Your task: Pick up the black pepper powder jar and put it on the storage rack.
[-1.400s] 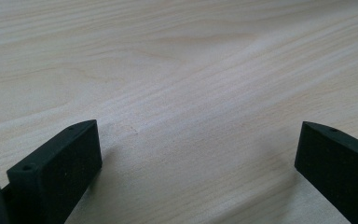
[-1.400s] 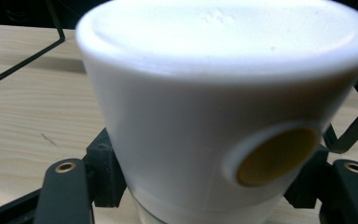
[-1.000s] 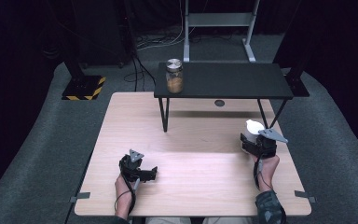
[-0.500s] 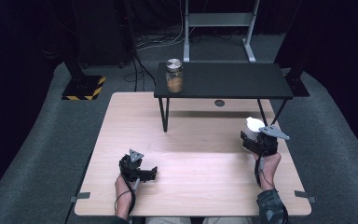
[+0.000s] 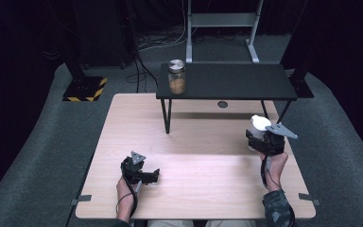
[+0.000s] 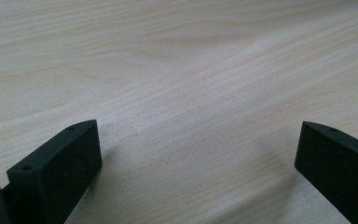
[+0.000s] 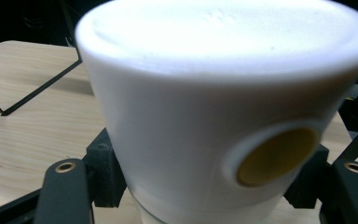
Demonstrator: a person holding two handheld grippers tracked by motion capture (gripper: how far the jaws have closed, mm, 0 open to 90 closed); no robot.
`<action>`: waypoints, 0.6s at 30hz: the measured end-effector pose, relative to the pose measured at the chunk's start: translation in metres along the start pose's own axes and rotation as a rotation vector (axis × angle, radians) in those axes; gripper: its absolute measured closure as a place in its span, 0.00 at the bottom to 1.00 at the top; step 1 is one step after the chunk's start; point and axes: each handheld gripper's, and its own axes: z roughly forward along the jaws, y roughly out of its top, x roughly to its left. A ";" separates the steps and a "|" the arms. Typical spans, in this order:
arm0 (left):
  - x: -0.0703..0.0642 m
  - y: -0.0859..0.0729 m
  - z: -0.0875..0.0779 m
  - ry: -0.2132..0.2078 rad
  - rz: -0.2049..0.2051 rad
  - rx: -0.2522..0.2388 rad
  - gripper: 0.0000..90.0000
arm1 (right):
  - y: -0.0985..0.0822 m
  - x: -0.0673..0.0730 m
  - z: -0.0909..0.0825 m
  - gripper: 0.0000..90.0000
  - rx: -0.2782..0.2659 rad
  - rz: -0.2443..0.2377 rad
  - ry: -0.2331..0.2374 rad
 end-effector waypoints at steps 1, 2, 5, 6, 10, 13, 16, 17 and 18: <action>0.000 0.000 0.000 -0.001 0.000 0.000 0.00 | 0.001 0.000 -0.001 0.33 -0.003 -0.003 0.000; 0.000 0.000 0.000 -0.001 -0.001 -0.001 0.00 | 0.002 0.000 -0.001 0.33 -0.004 -0.004 0.001; 0.000 0.000 0.000 -0.001 -0.001 0.000 0.00 | 0.006 0.000 -0.003 0.33 -0.009 -0.010 0.001; 0.000 0.000 0.000 -0.001 -0.001 -0.001 0.00 | 0.008 0.000 -0.004 0.33 -0.010 -0.010 0.002; 0.000 0.000 0.000 -0.002 -0.002 -0.001 0.00 | 0.012 0.001 -0.005 0.33 -0.014 -0.013 0.004; 0.000 0.000 0.000 -0.002 -0.002 -0.001 0.00 | 0.012 0.001 -0.005 0.33 -0.014 -0.013 0.004; 0.001 0.000 0.000 -0.003 -0.003 -0.002 0.00 | 0.012 0.001 -0.005 0.33 -0.014 -0.013 0.004; 0.001 0.000 0.000 -0.003 -0.003 -0.002 0.00 | 0.021 0.000 -0.008 0.33 -0.020 -0.024 0.010; 0.001 0.000 0.000 -0.004 -0.004 -0.002 0.00 | 0.022 0.000 -0.008 0.33 -0.021 -0.024 0.011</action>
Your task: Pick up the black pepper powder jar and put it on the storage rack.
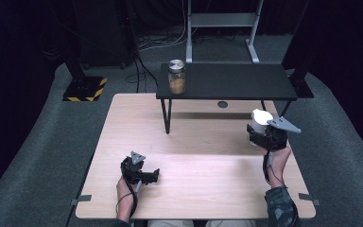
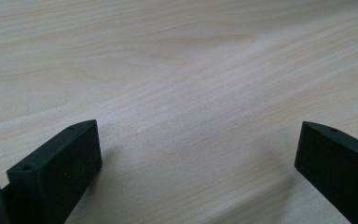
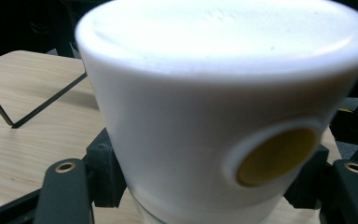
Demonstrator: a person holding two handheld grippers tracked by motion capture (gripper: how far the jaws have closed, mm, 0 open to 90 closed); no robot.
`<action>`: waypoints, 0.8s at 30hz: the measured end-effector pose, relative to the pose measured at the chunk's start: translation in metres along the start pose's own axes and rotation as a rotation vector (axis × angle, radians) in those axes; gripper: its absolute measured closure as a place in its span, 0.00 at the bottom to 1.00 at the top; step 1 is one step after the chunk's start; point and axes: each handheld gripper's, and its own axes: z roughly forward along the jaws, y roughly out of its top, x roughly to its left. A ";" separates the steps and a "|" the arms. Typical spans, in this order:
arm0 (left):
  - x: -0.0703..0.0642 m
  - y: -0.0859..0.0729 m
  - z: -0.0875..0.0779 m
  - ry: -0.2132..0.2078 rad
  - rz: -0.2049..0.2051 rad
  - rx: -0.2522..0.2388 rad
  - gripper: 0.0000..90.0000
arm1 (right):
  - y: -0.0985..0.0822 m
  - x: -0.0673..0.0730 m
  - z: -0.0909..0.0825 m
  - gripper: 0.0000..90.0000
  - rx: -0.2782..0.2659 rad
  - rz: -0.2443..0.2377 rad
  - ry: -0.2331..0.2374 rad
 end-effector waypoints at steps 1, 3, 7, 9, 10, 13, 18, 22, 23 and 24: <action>0.000 0.000 0.000 0.000 0.001 0.000 0.00 | 0.001 0.000 0.000 0.33 -0.001 0.001 0.002; 0.000 0.000 0.000 0.000 0.000 0.000 0.00 | 0.003 -0.001 -0.001 0.33 -0.005 0.000 0.004; 0.000 0.000 0.000 -0.001 -0.001 0.000 0.00 | 0.008 -0.001 -0.002 0.33 -0.011 -0.003 0.006; 0.000 0.000 0.000 -0.002 -0.001 0.000 0.00 | 0.011 -0.001 -0.002 0.33 -0.013 -0.006 0.006; 0.000 0.000 0.000 -0.002 -0.001 -0.001 0.00 | 0.012 -0.001 -0.003 0.33 -0.015 -0.009 0.006; 0.001 0.000 0.000 -0.003 -0.001 -0.001 0.00 | 0.016 -0.001 -0.003 0.33 -0.021 -0.009 0.007; 0.001 0.000 0.000 -0.004 -0.003 -0.002 0.00 | 0.022 -0.001 -0.004 0.33 -0.027 -0.015 0.011; 0.001 -0.001 0.000 -0.006 -0.006 -0.004 0.00 | 0.026 -0.001 -0.004 0.33 -0.032 -0.017 0.013; 0.001 -0.001 0.000 -0.006 -0.006 -0.005 0.00 | 0.027 -0.001 -0.004 0.33 -0.032 -0.016 0.013; 0.001 -0.001 0.000 -0.006 -0.007 -0.005 0.00 | 0.028 -0.001 -0.004 0.33 -0.033 -0.019 0.013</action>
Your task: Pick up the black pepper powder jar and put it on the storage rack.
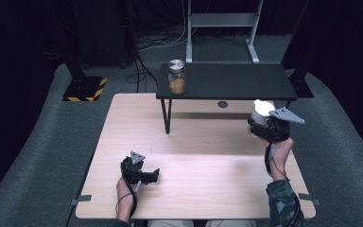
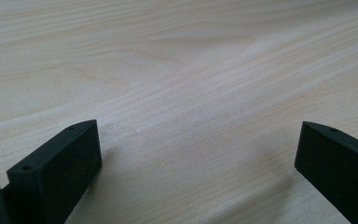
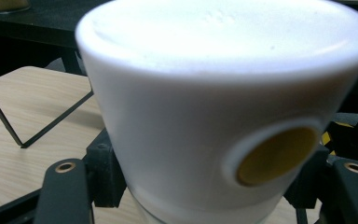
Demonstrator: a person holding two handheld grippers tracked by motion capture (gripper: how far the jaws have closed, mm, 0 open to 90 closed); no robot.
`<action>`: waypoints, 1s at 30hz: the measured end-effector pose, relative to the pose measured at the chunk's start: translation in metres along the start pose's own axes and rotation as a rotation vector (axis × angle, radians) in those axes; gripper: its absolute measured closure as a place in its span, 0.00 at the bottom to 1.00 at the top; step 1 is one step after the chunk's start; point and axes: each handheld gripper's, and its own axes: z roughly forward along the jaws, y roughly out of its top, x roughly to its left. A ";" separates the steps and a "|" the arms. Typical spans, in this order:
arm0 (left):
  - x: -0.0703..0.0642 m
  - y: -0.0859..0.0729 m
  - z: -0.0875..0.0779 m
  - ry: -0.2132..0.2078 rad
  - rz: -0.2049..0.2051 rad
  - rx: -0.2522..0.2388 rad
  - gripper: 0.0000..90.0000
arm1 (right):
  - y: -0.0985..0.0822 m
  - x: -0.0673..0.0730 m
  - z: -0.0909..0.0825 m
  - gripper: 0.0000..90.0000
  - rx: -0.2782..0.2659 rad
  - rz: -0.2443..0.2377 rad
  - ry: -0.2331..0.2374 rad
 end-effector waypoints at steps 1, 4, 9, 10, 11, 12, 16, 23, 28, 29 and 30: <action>0.000 0.000 0.000 0.000 0.000 0.000 0.00 | 0.001 0.000 0.000 0.33 -0.001 0.000 0.001; 0.000 0.000 0.000 0.000 -0.001 0.000 0.00 | 0.005 0.000 0.000 0.33 -0.003 -0.001 0.003; 0.000 0.000 0.000 0.001 0.001 0.000 0.00 | 0.010 -0.001 0.000 0.33 -0.007 -0.002 0.009; 0.000 0.000 0.000 0.002 0.000 0.001 0.00 | 0.011 -0.002 0.000 0.33 -0.008 -0.001 0.011; -0.001 0.000 0.000 0.003 0.002 0.002 0.00 | 0.011 -0.002 0.001 0.33 -0.009 0.000 0.012; -0.001 0.000 0.000 0.004 0.003 0.003 0.00 | 0.012 -0.002 0.001 0.33 -0.009 0.003 0.014; -0.001 0.001 0.000 0.006 0.005 0.004 0.00 | 0.015 -0.003 0.003 0.33 -0.007 0.004 0.019; -0.001 0.001 0.000 0.008 0.008 0.005 0.00 | 0.021 -0.004 0.004 0.33 -0.010 0.000 0.023; -0.002 0.001 0.000 0.009 0.011 0.007 0.00 | 0.026 -0.003 0.003 0.33 -0.016 -0.005 0.023; -0.002 0.001 0.000 0.009 0.010 0.006 0.00 | 0.027 -0.003 0.003 0.33 -0.018 -0.007 0.024; -0.002 0.001 0.000 0.009 0.009 0.006 0.00 | 0.028 -0.003 0.002 0.33 -0.019 -0.008 0.024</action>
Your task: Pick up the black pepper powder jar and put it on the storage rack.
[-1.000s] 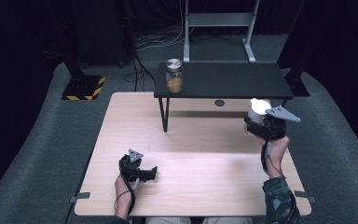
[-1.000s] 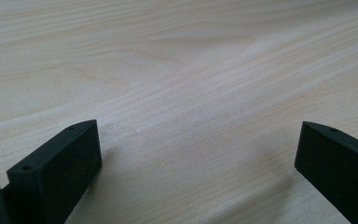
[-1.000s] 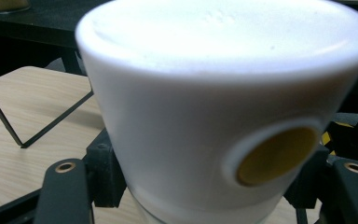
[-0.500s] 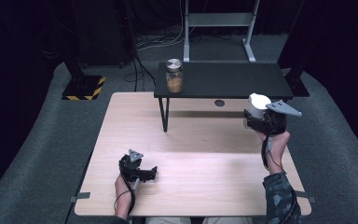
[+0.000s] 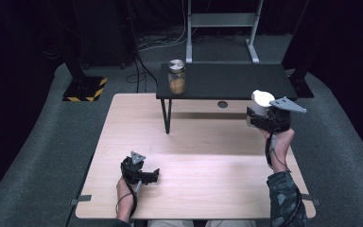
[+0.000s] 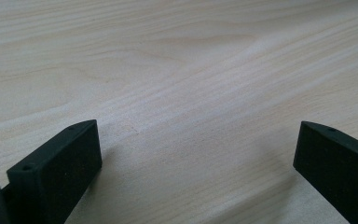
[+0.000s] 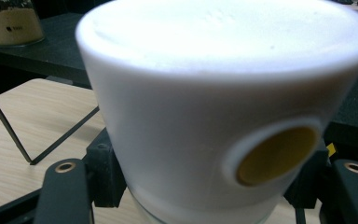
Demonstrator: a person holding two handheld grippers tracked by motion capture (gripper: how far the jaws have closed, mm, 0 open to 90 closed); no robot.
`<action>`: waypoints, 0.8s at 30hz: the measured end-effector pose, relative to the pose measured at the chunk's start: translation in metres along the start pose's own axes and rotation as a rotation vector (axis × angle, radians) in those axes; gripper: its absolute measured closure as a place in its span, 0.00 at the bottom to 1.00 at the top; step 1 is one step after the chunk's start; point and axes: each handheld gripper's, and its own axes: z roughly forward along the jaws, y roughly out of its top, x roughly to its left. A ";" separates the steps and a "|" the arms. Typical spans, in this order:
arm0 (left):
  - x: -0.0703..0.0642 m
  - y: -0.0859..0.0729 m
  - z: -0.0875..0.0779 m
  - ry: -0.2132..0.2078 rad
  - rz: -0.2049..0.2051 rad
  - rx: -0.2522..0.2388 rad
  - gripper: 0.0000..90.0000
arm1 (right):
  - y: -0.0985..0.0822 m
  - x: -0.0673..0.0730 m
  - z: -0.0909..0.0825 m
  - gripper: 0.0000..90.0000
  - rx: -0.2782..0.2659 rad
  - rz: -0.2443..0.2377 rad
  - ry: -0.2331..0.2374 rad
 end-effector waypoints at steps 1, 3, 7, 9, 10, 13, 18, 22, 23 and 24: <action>0.000 0.000 0.000 0.000 0.000 0.000 0.00 | 0.001 0.000 0.000 0.33 -0.001 -0.002 0.001; 0.000 0.000 0.000 0.000 0.000 0.000 0.00 | 0.004 0.000 0.000 0.33 -0.002 -0.004 0.002; 0.000 0.000 0.000 0.000 0.000 0.000 0.00 | 0.004 0.000 0.000 0.33 -0.002 -0.004 0.002; 0.000 0.000 0.000 0.000 0.000 0.000 0.00 | 0.004 0.000 0.000 0.33 -0.002 -0.004 0.002; 0.000 0.000 0.000 0.000 0.000 0.000 0.00 | 0.004 0.000 0.000 0.33 -0.002 -0.004 0.002; 0.000 0.000 0.000 0.000 0.000 0.000 0.00 | 0.004 0.000 0.000 0.33 -0.002 -0.004 0.002; 0.000 0.000 0.000 -0.002 -0.005 -0.002 0.00 | 0.004 0.000 0.000 0.33 -0.002 -0.004 0.001; 0.000 0.000 0.000 -0.002 -0.005 -0.002 0.00 | 0.020 0.000 0.002 0.33 -0.007 -0.021 0.011; 0.000 0.000 0.000 -0.002 -0.005 -0.002 0.00 | 0.020 0.000 0.002 0.33 -0.007 -0.021 0.011; 0.000 0.000 0.000 -0.002 -0.005 -0.002 0.00 | 0.020 0.000 0.002 0.33 -0.007 -0.021 0.011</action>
